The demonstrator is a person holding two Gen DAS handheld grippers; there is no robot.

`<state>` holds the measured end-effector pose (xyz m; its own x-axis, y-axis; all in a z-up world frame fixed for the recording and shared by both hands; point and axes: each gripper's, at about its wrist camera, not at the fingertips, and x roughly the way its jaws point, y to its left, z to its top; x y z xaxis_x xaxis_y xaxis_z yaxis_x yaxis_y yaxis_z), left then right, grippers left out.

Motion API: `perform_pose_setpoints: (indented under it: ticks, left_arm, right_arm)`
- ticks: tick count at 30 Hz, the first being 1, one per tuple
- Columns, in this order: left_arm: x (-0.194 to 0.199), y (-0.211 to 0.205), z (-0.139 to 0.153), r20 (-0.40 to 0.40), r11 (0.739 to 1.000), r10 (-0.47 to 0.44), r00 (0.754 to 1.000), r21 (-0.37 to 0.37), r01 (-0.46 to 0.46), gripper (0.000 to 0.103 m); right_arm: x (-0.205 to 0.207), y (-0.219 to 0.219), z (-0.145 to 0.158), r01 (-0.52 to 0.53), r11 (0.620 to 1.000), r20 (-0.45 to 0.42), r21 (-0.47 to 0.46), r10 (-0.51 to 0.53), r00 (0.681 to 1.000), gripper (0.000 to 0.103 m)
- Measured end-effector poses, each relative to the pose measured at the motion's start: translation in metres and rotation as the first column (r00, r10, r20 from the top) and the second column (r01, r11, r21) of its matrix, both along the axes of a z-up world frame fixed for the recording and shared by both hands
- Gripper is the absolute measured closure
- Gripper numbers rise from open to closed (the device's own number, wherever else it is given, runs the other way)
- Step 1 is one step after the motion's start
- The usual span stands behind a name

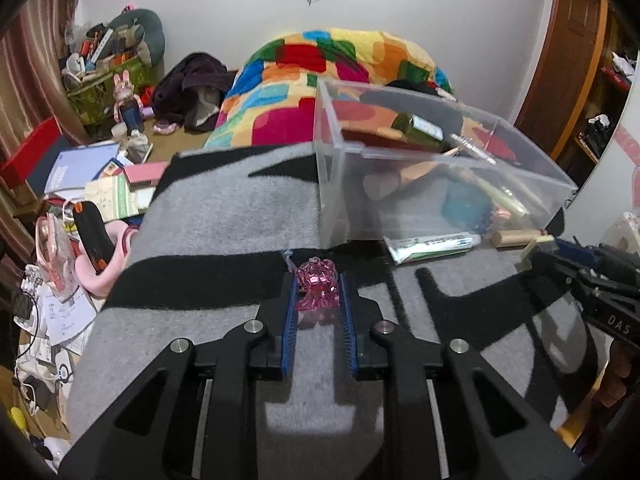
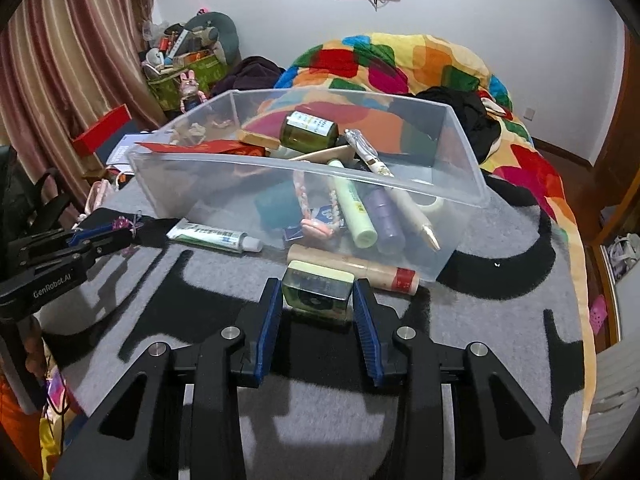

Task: Organize objects
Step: 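Grasp the pink keychain with the left tool while the right tool grasps the green square box, then carry the keychain and green square box into the clear box and open both tools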

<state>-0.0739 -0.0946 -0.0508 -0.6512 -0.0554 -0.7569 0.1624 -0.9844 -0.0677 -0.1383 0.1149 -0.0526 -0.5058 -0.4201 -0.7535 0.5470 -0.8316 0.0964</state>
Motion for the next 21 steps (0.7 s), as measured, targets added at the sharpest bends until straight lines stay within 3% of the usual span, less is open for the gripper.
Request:
perform_pose_setpoints:
  ticks: [8, 21]
  left_arm:
    - [0.012, 0.020, 0.038, -0.102, 0.998, -0.057, 0.993, 0.004, 0.057, 0.083]
    - [-0.003, 0.051, 0.087, -0.221, 0.991, -0.129, 0.967, 0.004, 0.133, 0.083]
  right_arm:
    - [0.011, 0.014, 0.018, 0.006, 0.999, -0.029, -0.047, -0.007, 1.000, 0.070]
    - [0.014, 0.018, 0.070, -0.002, 0.996, -0.165, -0.094, -0.014, 0.986, 0.070]
